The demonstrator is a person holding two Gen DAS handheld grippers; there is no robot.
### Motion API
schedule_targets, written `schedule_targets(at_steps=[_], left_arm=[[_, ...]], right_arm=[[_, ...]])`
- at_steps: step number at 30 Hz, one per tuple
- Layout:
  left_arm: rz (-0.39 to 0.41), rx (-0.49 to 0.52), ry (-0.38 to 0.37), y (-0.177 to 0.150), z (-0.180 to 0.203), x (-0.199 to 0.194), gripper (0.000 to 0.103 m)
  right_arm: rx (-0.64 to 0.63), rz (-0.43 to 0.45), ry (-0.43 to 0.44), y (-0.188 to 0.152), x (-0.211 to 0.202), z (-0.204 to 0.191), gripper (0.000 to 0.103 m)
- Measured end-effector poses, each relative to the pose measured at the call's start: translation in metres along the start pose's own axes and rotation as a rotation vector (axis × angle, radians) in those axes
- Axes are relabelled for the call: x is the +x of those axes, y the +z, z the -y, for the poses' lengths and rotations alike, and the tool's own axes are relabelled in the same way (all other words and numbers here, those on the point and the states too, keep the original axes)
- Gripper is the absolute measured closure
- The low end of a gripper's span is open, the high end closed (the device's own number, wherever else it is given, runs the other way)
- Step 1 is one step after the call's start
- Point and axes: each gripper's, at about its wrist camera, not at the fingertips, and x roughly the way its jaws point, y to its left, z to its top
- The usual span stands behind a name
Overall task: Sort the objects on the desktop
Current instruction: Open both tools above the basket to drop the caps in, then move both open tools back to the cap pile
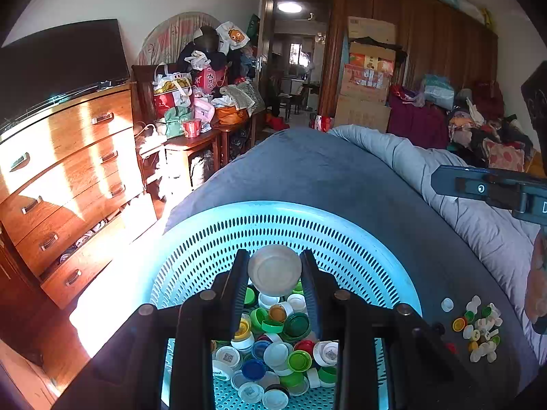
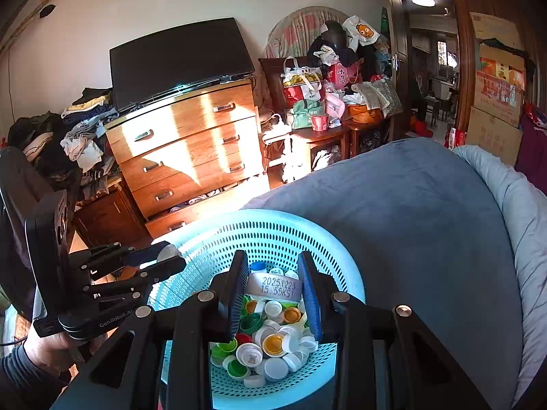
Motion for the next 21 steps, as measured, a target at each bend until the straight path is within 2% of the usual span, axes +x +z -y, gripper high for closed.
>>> schedule_targets(at_steps=[2, 3, 4, 5, 7, 11, 13, 16, 19, 21], left_arm=[[0.004, 0.002, 0.008, 0.000, 0.003, 0.000, 0.072], [0.009, 0.000, 0.011, 0.001, 0.003, 0.000, 0.060], [0.023, -0.008, 0.014, 0.001, 0.005, -0.002, 0.036], [0.044, -0.014, 0.024, 0.002, 0.007, -0.006, 0.027], [0.089, 0.000, 0.020, 0.003, 0.014, -0.016, 0.023], [0.083, 0.040, -0.024, 0.001, 0.032, -0.023, 0.023], [0.079, 0.076, -0.073, -0.009, 0.049, -0.030, 0.023], [0.058, 0.159, -0.173, -0.038, 0.087, -0.042, 0.023], [0.011, 0.196, -0.271, -0.080, 0.125, -0.045, 0.023], [-0.055, 0.203, -0.329, -0.110, 0.149, -0.038, 0.023]], right_arm=[[0.000, 0.000, -0.002, -0.001, 0.000, 0.002, 0.069], [-0.003, -0.001, 0.000, -0.001, 0.001, 0.001, 0.065], [-0.024, -0.011, -0.011, 0.000, 0.002, -0.002, 0.038], [-0.045, -0.001, -0.031, -0.002, 0.000, -0.005, 0.010], [-0.074, 0.058, -0.059, -0.001, -0.013, -0.008, 0.008], [0.007, 0.139, -0.028, -0.005, -0.052, 0.011, 0.009], [0.027, 0.165, -0.048, -0.020, -0.074, 0.025, 0.008], [0.082, 0.172, -0.111, -0.067, -0.106, 0.059, 0.008], [0.172, 0.068, -0.203, -0.141, -0.114, 0.106, 0.008], [0.220, -0.010, -0.249, -0.187, -0.113, 0.128, 0.009]])
